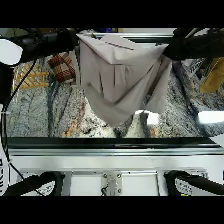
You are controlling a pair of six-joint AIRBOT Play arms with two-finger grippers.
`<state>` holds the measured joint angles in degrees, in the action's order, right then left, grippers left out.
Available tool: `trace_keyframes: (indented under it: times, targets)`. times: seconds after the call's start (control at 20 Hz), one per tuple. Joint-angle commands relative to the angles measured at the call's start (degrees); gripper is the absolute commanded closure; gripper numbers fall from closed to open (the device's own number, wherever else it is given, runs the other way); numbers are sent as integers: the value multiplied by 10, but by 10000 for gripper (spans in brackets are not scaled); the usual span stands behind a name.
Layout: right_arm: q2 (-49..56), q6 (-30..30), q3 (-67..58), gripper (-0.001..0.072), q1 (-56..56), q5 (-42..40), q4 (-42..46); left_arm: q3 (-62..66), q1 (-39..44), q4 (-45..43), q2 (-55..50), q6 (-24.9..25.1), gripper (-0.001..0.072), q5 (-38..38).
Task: Fold the clothes and pants, and hang the long-sleeved shirts on hangers.
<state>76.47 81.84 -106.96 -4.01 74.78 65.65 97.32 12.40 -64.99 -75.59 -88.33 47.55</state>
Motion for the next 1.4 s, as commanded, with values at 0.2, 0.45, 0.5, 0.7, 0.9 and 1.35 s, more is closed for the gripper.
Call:
trace_keyframes:
  times: [0.2,0.45,0.5,0.7,0.9,1.35]
  targets:
    - [-11,-36,192,699,-73,-5,143,-235,8,0,24,82,693,74]
    - [-49,-19,394,55,-83,28,133,-442,27,1,59,78,56,78]
    - [-51,-14,393,55,-83,42,136,-446,24,2,68,68,55,77]
    - [-97,59,384,56,-83,26,142,-446,17,1,125,7,55,35]
    - [-92,221,384,59,-85,-33,156,-445,38,0,121,-35,56,-22]
    - [75,401,357,223,-120,-231,198,-275,103,-104,-43,-94,56,9]
